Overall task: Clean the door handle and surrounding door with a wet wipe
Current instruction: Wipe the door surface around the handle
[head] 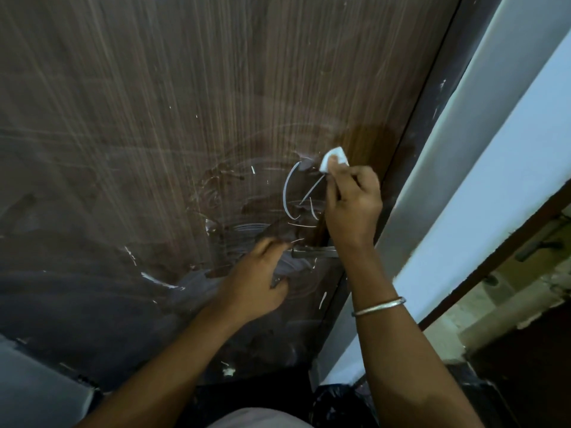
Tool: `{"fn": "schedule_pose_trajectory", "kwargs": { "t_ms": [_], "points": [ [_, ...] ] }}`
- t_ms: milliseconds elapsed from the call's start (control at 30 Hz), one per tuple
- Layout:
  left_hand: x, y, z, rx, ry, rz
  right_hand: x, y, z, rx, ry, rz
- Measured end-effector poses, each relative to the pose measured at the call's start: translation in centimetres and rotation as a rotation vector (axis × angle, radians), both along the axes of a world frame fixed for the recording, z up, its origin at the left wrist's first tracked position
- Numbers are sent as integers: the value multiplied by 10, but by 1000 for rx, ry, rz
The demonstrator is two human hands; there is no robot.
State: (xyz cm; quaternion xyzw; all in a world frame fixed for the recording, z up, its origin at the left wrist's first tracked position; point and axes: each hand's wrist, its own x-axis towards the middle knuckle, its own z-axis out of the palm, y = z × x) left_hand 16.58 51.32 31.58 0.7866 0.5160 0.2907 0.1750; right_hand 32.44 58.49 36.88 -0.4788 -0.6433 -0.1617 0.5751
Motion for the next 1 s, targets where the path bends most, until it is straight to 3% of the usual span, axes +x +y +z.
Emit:
{"fn": "schedule_pose_trajectory", "kwargs": {
  "t_ms": [167, 367, 467, 600, 667, 833, 933, 1000],
  "points": [
    [-9, 2, -4, -8, -69, 4, 14, 2, 19, 22, 247, -91],
    [-6, 4, -4, 16, -54, 22, -31, 3, 20, 64, -52, 26],
    [-13, 3, -2, 8, -62, 29, -22, -1, 9, -59, 117, 33],
    [-27, 3, -6, -11, -70, 89, -9, 4, 31, 69, 233, -50],
    [-29, 5, -6, 17, -45, 129, -22, 7, 40, 105, 169, -9],
    [-38, 11, 7, 118, 65, 228, -66, -3, 11, 34, -230, 119],
    [-51, 10, 11, 136, 63, 238, -50, 0, 4, -97, 8, 86],
    [-57, 9, 11, 146, 64, 260, -43, 1, 17, -31, 127, 59]
  ]
}}
